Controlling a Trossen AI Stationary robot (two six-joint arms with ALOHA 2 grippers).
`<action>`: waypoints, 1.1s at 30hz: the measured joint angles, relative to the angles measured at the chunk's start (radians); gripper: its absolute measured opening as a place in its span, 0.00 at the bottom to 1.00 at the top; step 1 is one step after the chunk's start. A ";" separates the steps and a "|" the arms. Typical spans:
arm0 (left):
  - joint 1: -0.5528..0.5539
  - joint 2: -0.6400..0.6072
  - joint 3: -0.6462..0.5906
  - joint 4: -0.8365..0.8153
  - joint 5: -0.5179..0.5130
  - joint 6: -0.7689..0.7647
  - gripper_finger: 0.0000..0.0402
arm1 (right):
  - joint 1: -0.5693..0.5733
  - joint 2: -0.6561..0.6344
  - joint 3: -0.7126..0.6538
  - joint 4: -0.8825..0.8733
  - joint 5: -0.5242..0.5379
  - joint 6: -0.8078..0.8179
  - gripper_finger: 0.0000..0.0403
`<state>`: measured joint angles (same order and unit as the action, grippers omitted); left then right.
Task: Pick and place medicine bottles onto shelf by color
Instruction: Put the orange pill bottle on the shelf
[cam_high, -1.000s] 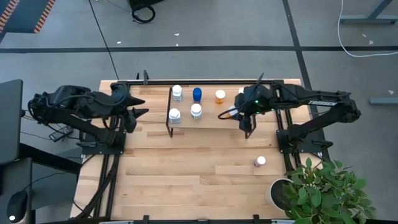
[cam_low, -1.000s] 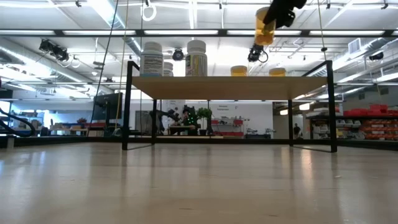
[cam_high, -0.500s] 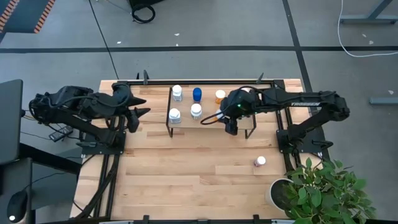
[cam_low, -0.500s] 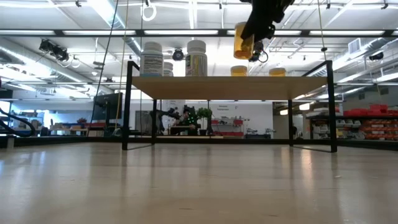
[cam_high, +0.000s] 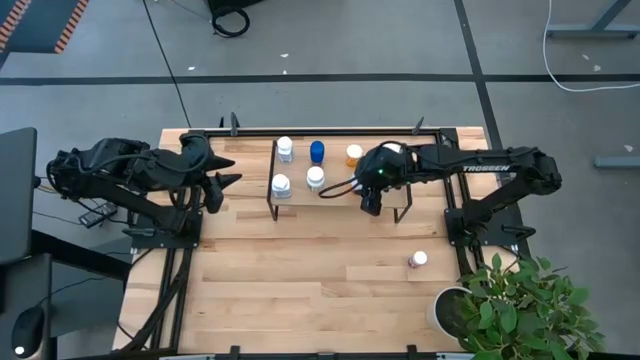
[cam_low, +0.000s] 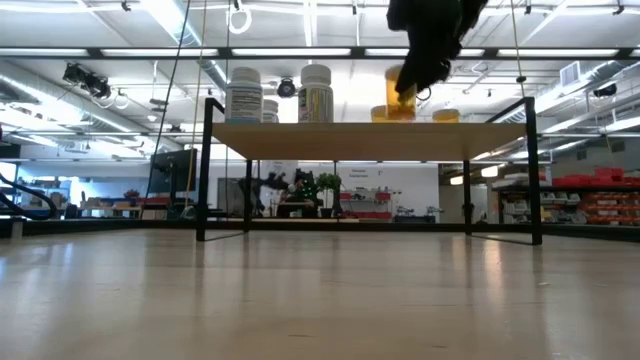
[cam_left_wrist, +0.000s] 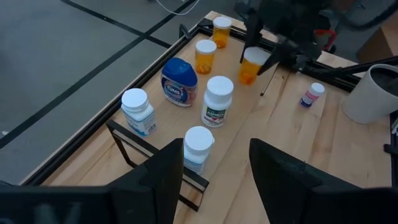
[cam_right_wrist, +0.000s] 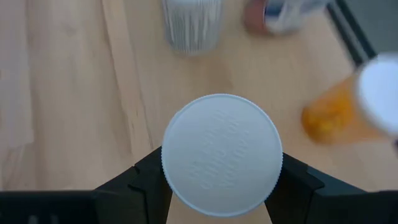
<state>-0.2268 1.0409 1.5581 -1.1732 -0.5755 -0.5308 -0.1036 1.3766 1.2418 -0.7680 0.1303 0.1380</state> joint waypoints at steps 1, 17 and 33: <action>0.000 0.000 0.000 0.000 0.000 0.000 0.47 | 0.001 0.000 -0.014 -0.002 0.000 0.014 0.52; 0.000 0.000 0.000 0.000 0.000 0.001 0.47 | 0.034 0.000 -0.042 0.091 0.030 0.071 0.52; 0.000 0.000 0.000 -0.015 0.001 0.001 0.47 | 0.034 0.001 -0.069 0.125 0.064 0.044 0.52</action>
<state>-0.2268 1.0409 1.5581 -1.1881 -0.5747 -0.5299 -0.0696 1.3773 1.1725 -0.6426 0.1938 0.1822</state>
